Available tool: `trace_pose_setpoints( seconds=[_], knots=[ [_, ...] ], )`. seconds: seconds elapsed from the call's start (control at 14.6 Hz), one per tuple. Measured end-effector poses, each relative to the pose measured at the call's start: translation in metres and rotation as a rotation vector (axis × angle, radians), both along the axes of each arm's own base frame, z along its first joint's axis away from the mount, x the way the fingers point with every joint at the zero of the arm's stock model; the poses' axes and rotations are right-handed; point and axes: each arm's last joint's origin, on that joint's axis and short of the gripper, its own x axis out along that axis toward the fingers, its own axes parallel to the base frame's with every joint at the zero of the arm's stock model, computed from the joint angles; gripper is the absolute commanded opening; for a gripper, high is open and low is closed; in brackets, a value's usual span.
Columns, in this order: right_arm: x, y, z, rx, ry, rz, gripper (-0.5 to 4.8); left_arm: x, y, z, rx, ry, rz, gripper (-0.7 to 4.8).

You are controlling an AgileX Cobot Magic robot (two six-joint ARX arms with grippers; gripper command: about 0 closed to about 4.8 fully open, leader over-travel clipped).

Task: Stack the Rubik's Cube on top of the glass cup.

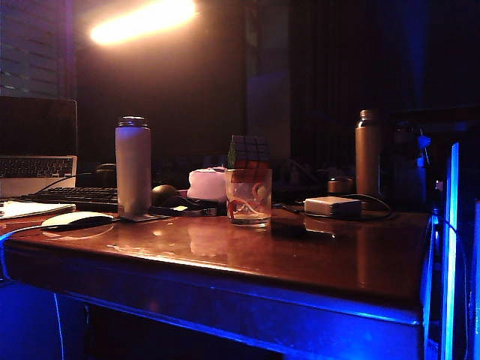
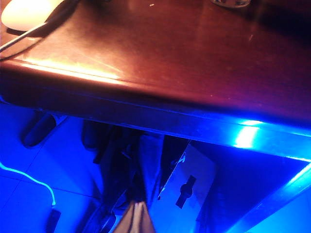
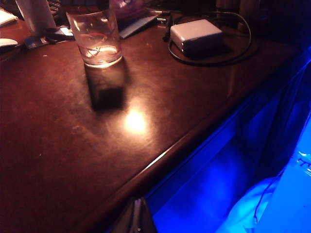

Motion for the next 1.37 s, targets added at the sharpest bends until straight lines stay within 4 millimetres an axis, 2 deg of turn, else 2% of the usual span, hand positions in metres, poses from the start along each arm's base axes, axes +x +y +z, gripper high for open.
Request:
trace_pose_setpoints(
  seconds=[0.75,0.96,1.1,1.37],
  knots=[
    [0.000,0.000,0.000,0.000,0.002,0.001,-0.01,0.000,0.000,0.000,0.000,-0.001,0.000,-0.05],
    [-0.001,-0.001,0.002,0.011,-0.022,0.001,-0.01,-0.003,0.001,0.007,-0.020,-0.076,0.004,-0.05],
    [-0.001,-0.004,0.004,0.021,-0.043,-0.028,-0.01,-0.004,0.007,0.012,-0.031,-0.133,0.058,-0.05],
    [0.004,-0.021,0.004,0.017,-0.046,-0.218,-0.01,-0.009,0.034,0.025,-0.028,-0.291,0.320,-0.05]
  ],
)
